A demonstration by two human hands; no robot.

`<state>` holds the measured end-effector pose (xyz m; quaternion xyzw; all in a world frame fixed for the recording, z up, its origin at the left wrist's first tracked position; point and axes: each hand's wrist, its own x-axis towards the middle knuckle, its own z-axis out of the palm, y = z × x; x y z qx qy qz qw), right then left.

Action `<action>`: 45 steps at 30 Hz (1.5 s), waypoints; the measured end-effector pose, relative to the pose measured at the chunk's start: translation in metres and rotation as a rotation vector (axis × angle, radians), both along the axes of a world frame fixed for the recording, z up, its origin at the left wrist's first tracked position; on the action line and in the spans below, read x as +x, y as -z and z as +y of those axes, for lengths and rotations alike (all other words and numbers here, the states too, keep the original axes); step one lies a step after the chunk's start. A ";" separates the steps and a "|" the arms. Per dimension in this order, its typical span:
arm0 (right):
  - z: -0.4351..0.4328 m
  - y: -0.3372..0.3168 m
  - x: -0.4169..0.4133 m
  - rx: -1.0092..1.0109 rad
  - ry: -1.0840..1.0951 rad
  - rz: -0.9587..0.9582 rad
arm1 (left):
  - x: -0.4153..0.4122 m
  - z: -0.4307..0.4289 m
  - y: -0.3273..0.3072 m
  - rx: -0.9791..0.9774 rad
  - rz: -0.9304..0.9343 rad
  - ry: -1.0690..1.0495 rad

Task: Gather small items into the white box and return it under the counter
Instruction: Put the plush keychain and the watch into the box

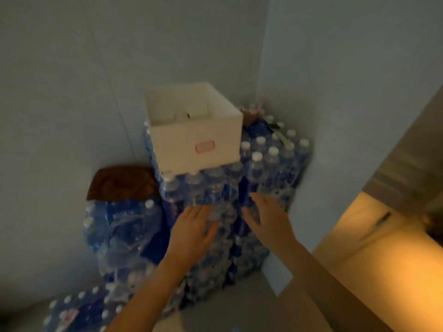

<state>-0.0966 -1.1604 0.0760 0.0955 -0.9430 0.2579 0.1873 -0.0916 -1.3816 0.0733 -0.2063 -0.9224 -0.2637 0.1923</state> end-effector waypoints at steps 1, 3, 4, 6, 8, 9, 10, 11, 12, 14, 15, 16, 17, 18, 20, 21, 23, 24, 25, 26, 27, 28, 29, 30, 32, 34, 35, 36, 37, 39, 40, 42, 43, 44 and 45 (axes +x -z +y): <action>0.001 0.016 0.015 0.009 0.010 -0.026 | 0.011 0.003 0.016 -0.011 -0.049 0.026; 0.001 0.047 0.046 0.032 0.042 -0.078 | 0.033 0.007 0.043 -0.020 -0.164 0.075; 0.000 0.062 0.061 0.042 0.055 -0.114 | 0.044 0.008 0.055 -0.015 -0.211 0.091; -0.001 0.085 0.087 0.042 0.071 -0.191 | 0.063 0.008 0.075 -0.013 -0.282 0.114; 0.001 0.099 0.105 0.032 0.084 -0.240 | 0.076 0.008 0.086 -0.024 -0.327 0.122; 0.003 0.101 0.110 0.019 0.092 -0.255 | 0.079 0.009 0.088 -0.022 -0.339 0.119; 0.006 0.100 0.112 0.003 0.102 -0.265 | 0.080 0.010 0.088 -0.016 -0.343 0.118; 0.009 0.098 0.111 -0.009 0.113 -0.268 | 0.078 0.013 0.085 -0.008 -0.343 0.119; 0.013 0.094 0.108 -0.009 0.123 -0.256 | 0.074 0.017 0.081 0.000 -0.338 0.124; 0.023 0.084 0.097 0.002 0.145 -0.221 | 0.062 0.027 0.072 0.010 -0.306 0.138; 0.028 0.077 0.090 0.001 0.153 -0.205 | 0.053 0.034 0.066 0.011 -0.286 0.144; 0.033 0.071 0.082 -0.004 0.156 -0.192 | 0.046 0.039 0.061 0.012 -0.269 0.147; 0.039 0.065 0.073 -0.008 0.155 -0.178 | 0.036 0.047 0.055 0.016 -0.255 0.150; 0.046 0.059 0.062 -0.012 0.153 -0.159 | 0.025 0.055 0.049 0.025 -0.246 0.154; 0.061 0.046 0.039 -0.018 0.142 -0.124 | 0.004 0.075 0.038 0.049 -0.237 0.149; 0.070 0.039 0.026 -0.023 0.132 -0.107 | -0.008 0.087 0.033 0.062 -0.234 0.139; 0.087 0.023 -0.002 -0.025 0.104 -0.049 | -0.032 0.109 0.021 0.077 -0.213 0.128; 0.095 0.013 -0.016 -0.034 0.089 -0.014 | -0.044 0.119 0.014 0.083 -0.193 0.128; 0.103 0.003 -0.030 -0.054 0.071 0.020 | -0.056 0.130 0.005 0.094 -0.172 0.128; 0.110 -0.007 -0.044 -0.078 0.049 0.055 | -0.069 0.141 -0.005 0.107 -0.149 0.128; 0.117 -0.017 -0.058 -0.097 0.021 0.088 | -0.081 0.151 -0.015 0.118 -0.125 0.127; 0.124 -0.026 -0.072 -0.108 -0.011 0.118 | -0.093 0.161 -0.025 0.125 -0.093 0.122; 0.130 -0.034 -0.085 -0.114 -0.045 0.142 | -0.104 0.170 -0.034 0.128 -0.062 0.111; 0.135 -0.043 -0.098 -0.115 -0.075 0.166 | -0.115 0.178 -0.044 0.130 -0.034 0.098; 0.144 -0.060 -0.123 -0.118 -0.115 0.205 | -0.135 0.190 -0.061 0.148 0.010 0.075; 0.149 -0.074 -0.148 -0.135 -0.140 0.218 | -0.154 0.197 -0.073 0.160 0.058 0.038; 0.150 -0.079 -0.159 -0.139 -0.147 0.220 | -0.162 0.199 -0.078 0.163 0.070 0.014; 0.150 -0.083 -0.169 -0.139 -0.149 0.227 | -0.171 0.200 -0.082 0.169 0.073 -0.011; 0.149 -0.087 -0.178 -0.145 -0.149 0.238 | -0.179 0.200 -0.085 0.178 0.071 -0.033; 0.145 -0.091 -0.194 -0.172 -0.134 0.261 | -0.196 0.199 -0.091 0.205 0.058 -0.067; 0.143 -0.093 -0.201 -0.186 -0.122 0.268 | -0.204 0.199 -0.094 0.223 0.050 -0.082; 0.137 -0.094 -0.214 -0.216 -0.110 0.267 | -0.219 0.198 -0.097 0.262 0.028 -0.108; 0.134 -0.094 -0.221 -0.230 -0.111 0.264 | -0.226 0.198 -0.098 0.281 0.013 -0.119; 0.131 -0.095 -0.228 -0.241 -0.113 0.257 | -0.232 0.199 -0.099 0.304 -0.004 -0.128; 0.129 -0.096 -0.235 -0.247 -0.114 0.248 | -0.239 0.199 -0.100 0.330 -0.012 -0.134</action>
